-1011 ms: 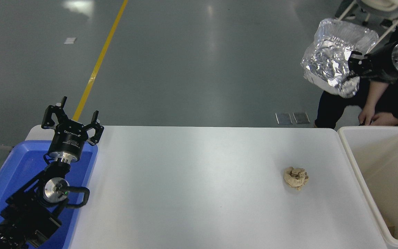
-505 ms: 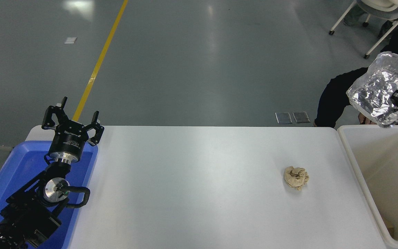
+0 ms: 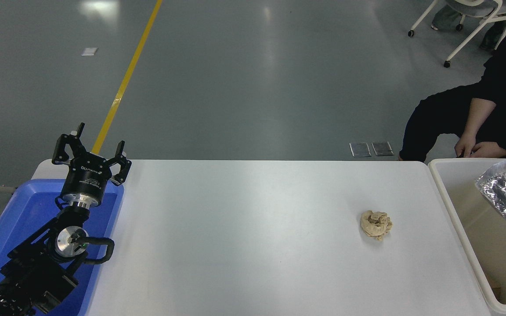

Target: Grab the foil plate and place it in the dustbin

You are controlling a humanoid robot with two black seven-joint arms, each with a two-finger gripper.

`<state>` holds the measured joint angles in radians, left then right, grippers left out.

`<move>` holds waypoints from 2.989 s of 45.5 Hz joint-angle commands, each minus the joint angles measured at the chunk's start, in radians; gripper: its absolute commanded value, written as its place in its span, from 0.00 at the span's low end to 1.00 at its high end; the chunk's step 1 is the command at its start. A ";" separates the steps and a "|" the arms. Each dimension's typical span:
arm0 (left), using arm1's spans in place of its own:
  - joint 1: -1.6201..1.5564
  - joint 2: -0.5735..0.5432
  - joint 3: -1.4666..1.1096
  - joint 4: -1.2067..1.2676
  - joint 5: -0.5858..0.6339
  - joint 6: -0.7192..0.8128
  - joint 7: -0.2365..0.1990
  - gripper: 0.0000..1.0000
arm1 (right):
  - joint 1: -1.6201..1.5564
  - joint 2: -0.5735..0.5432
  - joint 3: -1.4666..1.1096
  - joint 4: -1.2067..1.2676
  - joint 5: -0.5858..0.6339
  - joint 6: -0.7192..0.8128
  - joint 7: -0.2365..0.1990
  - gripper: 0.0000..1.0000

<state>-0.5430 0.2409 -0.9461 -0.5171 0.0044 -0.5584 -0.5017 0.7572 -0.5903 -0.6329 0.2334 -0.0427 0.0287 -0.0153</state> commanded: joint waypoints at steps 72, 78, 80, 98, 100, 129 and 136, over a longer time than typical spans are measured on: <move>-0.002 0.000 0.003 -0.001 0.000 -0.002 0.003 0.98 | 0.928 0.395 -0.412 0.420 -0.002 0.312 0.005 1.00; -0.002 0.000 0.003 0.000 0.000 -0.002 0.002 0.98 | 1.074 0.392 -0.413 0.612 -0.002 0.450 0.003 1.00; -0.002 0.000 0.003 0.000 0.000 -0.002 0.002 0.98 | 1.106 0.389 -0.415 0.656 -0.002 0.485 0.003 1.00; -0.002 0.000 0.001 0.000 0.000 0.000 0.000 0.98 | 1.400 0.264 -0.421 1.049 -0.008 0.757 -0.003 1.00; 0.000 0.000 0.001 0.000 0.000 0.000 0.000 0.98 | 1.410 0.251 -0.419 1.072 -0.009 0.757 -0.003 1.00; 0.000 0.000 0.001 0.000 -0.001 0.000 0.000 0.98 | 1.548 0.204 -0.492 1.290 -0.002 0.757 -0.126 1.00; 0.000 0.000 0.001 0.000 0.000 0.000 0.000 0.98 | 1.544 0.216 -0.488 1.282 0.000 0.757 -0.164 1.00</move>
<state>-0.5432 0.2408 -0.9444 -0.5169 0.0045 -0.5583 -0.5017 2.2876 -0.3834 -1.1120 1.5034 -0.0472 0.7826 -0.1233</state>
